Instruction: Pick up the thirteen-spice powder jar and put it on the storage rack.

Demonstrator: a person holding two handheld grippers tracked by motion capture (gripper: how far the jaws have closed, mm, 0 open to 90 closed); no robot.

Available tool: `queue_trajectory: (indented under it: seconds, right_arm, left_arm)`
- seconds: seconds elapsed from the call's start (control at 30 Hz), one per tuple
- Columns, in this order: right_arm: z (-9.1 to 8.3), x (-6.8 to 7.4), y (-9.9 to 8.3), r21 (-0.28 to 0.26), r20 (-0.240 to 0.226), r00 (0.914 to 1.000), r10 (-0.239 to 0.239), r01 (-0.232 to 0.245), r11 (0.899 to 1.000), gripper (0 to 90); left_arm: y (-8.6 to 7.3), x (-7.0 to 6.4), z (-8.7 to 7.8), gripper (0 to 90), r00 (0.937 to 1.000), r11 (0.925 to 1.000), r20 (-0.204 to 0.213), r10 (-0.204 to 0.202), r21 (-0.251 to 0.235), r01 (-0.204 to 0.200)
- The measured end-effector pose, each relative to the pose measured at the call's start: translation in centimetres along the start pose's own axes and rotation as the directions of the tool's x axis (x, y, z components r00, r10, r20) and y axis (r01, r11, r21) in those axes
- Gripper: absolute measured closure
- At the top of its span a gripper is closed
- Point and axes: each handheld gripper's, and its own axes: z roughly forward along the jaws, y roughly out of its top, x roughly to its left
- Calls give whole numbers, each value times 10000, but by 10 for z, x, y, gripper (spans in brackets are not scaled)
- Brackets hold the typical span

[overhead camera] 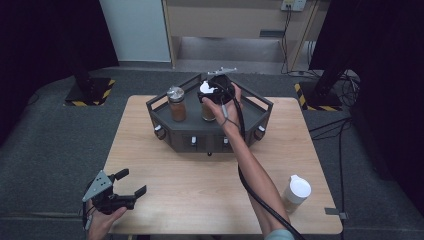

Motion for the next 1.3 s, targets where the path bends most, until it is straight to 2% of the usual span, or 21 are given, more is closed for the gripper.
queue_trajectory:
  seconds: [0.4, 0.67, 0.83, 0.97, 1.03, 1.17, 1.23, 1.27, 1.3]
  right_arm:
    - [1, -2, -3, -91, -44, 10000, 49, -50, 9999, 302]
    - [-6, -3, -9, -534, 30, 9999, 110, -108, 9985, 139]
    - [-19, 3, -10, -785, 351, 9988, -344, 371, 9962, 93]
    - [-35, 2, -9, -937, 417, 9971, -630, 667, 9934, 80]
    - [-39, 1, -9, -1014, 387, 9973, -623, 659, 9927, 80]
    - [-65, -4, -8, -1261, 160, 9970, -761, 775, 9890, 73]
    - [-70, -6, -8, -1294, 89, 9967, -811, 815, 9882, 73]
    - [-81, -7, -9, -1387, 39, 9956, -937, 934, 9859, 73]
    - [-81, -7, -9, -1387, 39, 9956, -937, 934, 9859, 73]
  left_arm:
    - [0, 0, 0, 44, 10000, 10000, 13, 47, 23, -47]
    - [1, -1, 1, 44, 10000, 10000, 11, 56, 38, -56]
    - [1, -1, 1, 44, 10000, 10000, 17, 66, 50, -66]
    - [1, -1, 2, 43, 10000, 10000, 26, 54, 81, -55]
    - [1, -1, 2, 43, 10000, 9999, 27, 59, 84, -60]
    - [1, -1, 2, 43, 10000, 9999, 37, 52, 101, -52]
    - [1, -1, 2, 43, 10000, 9999, 44, 55, 116, -56]
    - [2, -1, 3, 43, 10000, 9999, 37, 80, 140, -81]
    - [2, -1, 3, 43, 10000, 9999, 37, 80, 140, -81]
